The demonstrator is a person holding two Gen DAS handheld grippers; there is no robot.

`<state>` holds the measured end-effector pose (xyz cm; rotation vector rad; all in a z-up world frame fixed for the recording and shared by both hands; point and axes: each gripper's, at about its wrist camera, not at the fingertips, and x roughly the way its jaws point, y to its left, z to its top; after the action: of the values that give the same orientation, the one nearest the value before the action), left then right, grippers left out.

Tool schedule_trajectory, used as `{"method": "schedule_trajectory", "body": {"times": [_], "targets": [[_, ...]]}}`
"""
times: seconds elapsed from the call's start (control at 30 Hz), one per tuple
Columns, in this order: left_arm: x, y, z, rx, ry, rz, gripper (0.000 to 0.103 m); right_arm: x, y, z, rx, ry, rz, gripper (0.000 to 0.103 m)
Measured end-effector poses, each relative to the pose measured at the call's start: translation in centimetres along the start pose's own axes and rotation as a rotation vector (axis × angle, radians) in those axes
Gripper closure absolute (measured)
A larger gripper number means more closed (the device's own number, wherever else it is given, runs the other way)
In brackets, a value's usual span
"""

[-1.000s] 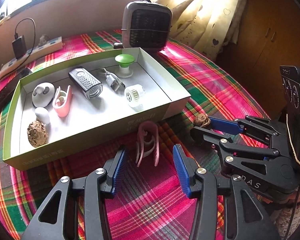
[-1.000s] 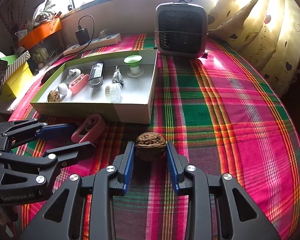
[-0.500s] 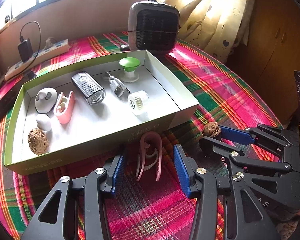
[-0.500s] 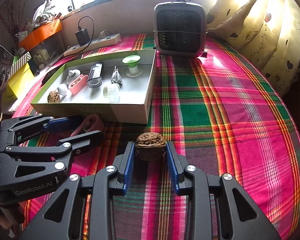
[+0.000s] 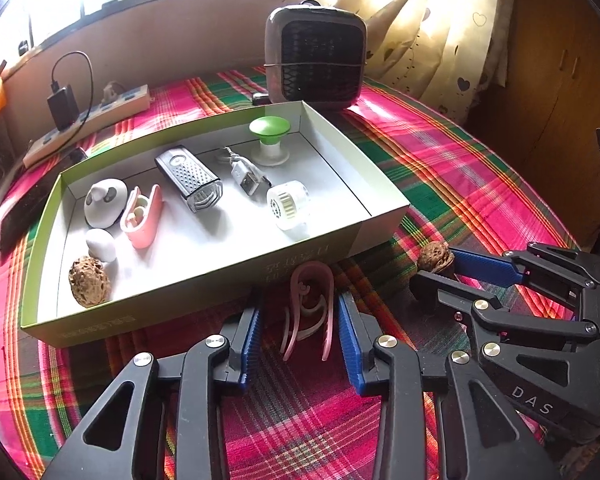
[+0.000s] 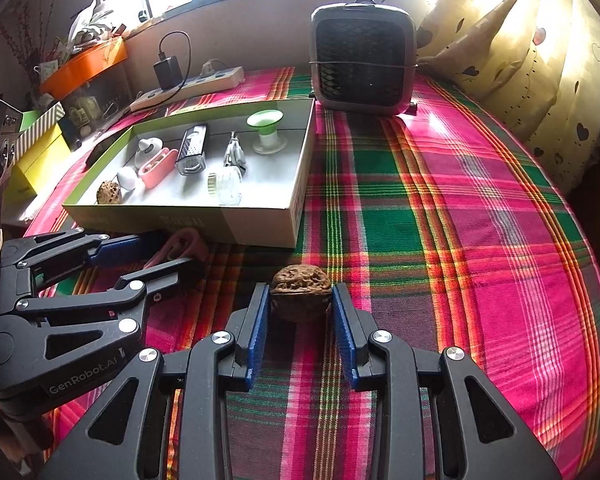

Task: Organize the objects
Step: 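Grasp the second pink clip with the left gripper while the right grasps the brown walnut, then carry the pink clip with the left gripper while the right carries the walnut into the box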

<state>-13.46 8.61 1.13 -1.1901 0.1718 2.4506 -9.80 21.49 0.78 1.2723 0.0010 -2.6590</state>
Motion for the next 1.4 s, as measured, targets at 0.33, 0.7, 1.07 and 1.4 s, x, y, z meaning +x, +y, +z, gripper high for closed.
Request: {"method": "schedule_trajectory", "body": {"times": [0.33,0.7,1.07,1.4], "targets": [[-0.01,0.10,-0.09,0.002,-0.004,0.023,0.080,0.00,0.04,0.02,-0.001,0.000,0.000,0.070],[-0.07,0.03,-0.23,-0.004,-0.009,0.028,0.082,0.03,0.09,0.01,-0.003,0.001,-0.002,0.070],[-0.10,0.02,-0.27,-0.006,-0.010,0.028,0.082,0.08,0.13,-0.03,-0.009,0.002,-0.009,0.070],[-0.36,0.26,-0.33,-0.019,-0.010,0.019,0.082,-0.03,0.26,-0.10,-0.012,0.001,-0.020,0.070]]}}
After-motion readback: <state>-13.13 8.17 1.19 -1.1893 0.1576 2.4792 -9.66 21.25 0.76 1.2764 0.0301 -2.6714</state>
